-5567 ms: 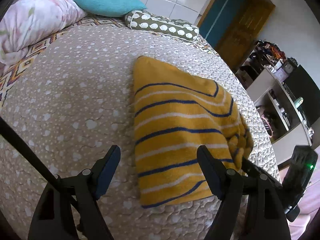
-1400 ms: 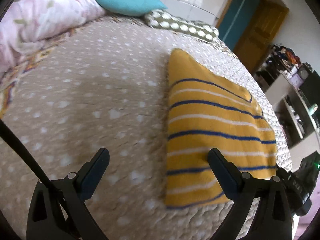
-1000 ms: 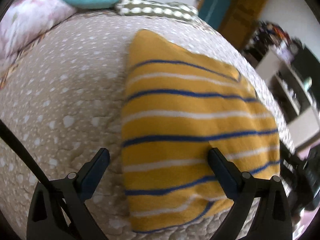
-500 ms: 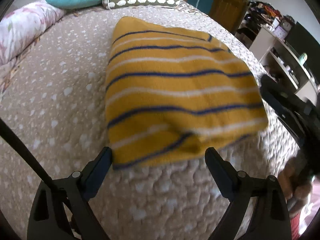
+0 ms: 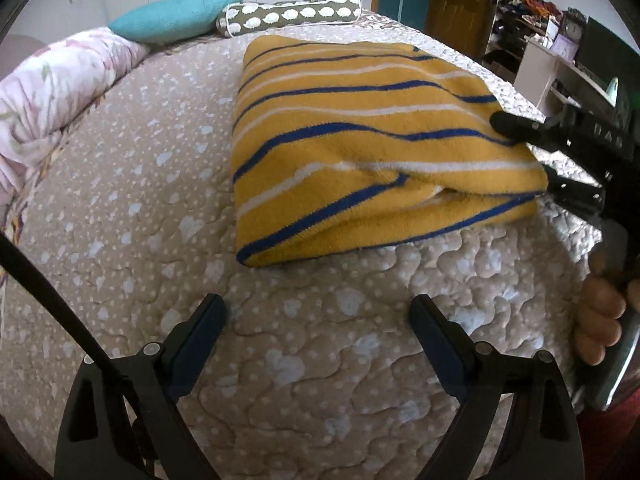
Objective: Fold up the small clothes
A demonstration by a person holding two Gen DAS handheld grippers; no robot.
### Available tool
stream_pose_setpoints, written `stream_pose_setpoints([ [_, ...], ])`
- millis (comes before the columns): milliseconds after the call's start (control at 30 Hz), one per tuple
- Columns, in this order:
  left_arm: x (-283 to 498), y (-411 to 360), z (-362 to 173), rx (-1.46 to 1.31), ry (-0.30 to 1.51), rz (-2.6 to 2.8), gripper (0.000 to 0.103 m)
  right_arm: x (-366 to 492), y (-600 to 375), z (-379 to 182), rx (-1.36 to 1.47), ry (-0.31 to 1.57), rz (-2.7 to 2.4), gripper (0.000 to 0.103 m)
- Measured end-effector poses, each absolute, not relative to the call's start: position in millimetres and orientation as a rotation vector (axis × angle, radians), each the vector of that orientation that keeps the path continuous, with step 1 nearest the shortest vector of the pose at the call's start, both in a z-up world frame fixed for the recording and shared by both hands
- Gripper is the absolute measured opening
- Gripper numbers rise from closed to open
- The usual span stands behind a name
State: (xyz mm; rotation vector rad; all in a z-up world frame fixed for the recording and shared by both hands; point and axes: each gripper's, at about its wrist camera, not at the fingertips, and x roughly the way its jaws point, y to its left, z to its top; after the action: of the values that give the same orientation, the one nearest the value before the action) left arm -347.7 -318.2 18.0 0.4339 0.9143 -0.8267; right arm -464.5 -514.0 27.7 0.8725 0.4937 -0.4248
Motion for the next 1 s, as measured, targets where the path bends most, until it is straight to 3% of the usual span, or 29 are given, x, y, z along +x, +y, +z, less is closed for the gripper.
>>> stream_pose_setpoints([
  [200, -349.8, -313.5, 11.5, 0.403, 0.908, -0.797, 0.103, -477.3, -515.4, 32.0, 0.871, 0.472, -0.458, 0.058],
  [1000, -362.2, -307.3, 8.0, 0.388, 0.843, -0.793, 0.103, -486.3, -529.0, 32.7, 0.888, 0.461, -0.562, 0.062],
])
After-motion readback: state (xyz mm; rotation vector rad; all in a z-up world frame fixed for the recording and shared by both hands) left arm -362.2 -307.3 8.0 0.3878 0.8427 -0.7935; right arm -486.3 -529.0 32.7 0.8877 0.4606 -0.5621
